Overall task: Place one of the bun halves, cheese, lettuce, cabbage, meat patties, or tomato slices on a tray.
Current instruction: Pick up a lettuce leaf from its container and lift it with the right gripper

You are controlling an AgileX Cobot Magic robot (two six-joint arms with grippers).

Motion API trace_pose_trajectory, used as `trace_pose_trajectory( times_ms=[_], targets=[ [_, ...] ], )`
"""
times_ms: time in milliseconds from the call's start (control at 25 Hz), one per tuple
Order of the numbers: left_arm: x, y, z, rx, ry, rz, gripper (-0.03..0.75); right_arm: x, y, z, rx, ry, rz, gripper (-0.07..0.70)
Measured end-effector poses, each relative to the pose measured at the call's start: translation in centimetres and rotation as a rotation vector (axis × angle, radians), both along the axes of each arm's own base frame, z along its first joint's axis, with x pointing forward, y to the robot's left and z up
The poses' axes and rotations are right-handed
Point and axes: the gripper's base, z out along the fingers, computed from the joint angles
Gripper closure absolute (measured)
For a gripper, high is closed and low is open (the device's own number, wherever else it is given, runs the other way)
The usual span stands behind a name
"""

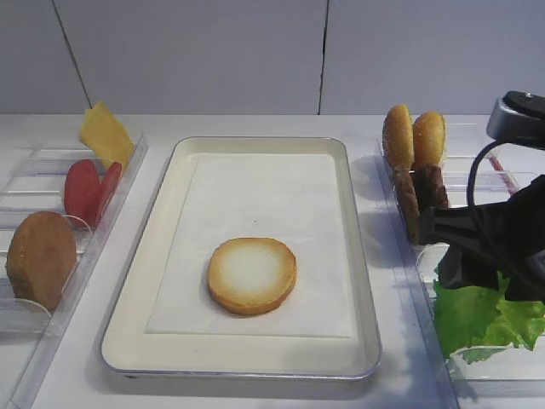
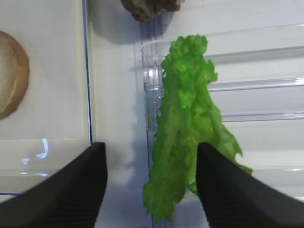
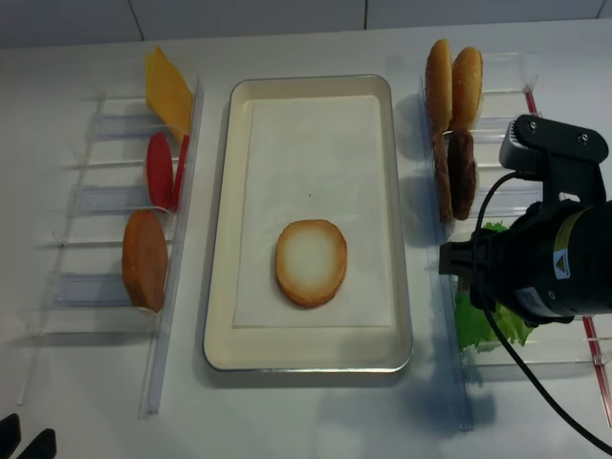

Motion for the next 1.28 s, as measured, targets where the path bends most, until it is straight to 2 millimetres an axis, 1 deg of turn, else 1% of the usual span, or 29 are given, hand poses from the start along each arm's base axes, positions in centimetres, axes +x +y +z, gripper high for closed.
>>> trace_pose_trajectory(
  times_ms=[120,200,440,600,760,880,1000,1080,1160,1280],
  targets=[
    [0.0,0.0,0.0,0.000,0.000,0.000,0.464,0.0,0.0,0.0,-0.001,-0.001,0.001,0.209],
    [0.0,0.0,0.0,0.000,0.000,0.000,0.464,0.0,0.0,0.0,-0.003,-0.002,0.001,0.240],
    [0.0,0.0,0.0,0.000,0.000,0.000,0.464,0.2,-0.2,0.0,-0.035,-0.022,0.014,0.439],
    [0.0,0.0,0.0,0.000,0.000,0.000,0.464,0.1,-0.3,0.0,-0.047,-0.016,0.013,0.552],
    [0.0,0.0,0.0,0.000,0.000,0.000,0.464,0.0,-0.4,0.1,-0.055,-0.005,0.012,0.578],
    [0.0,0.0,0.0,0.000,0.000,0.000,0.464,-0.1,-0.5,2.1,-0.040,-0.035,0.019,0.582],
    [0.0,0.0,0.0,0.000,0.000,0.000,0.464,0.0,-0.2,5.1,0.007,-0.089,0.049,0.582],
    [0.0,0.0,0.0,0.000,0.000,0.000,0.464,0.0,0.3,6.6,0.055,-0.107,0.082,0.582],
    [0.0,0.0,0.0,0.000,0.000,0.000,0.464,0.1,1.0,7.4,0.112,-0.112,0.123,0.582],
    [0.0,0.0,0.0,0.000,0.000,0.000,0.464,0.7,2.6,7.5,0.211,-0.110,0.206,0.582]
  ],
)
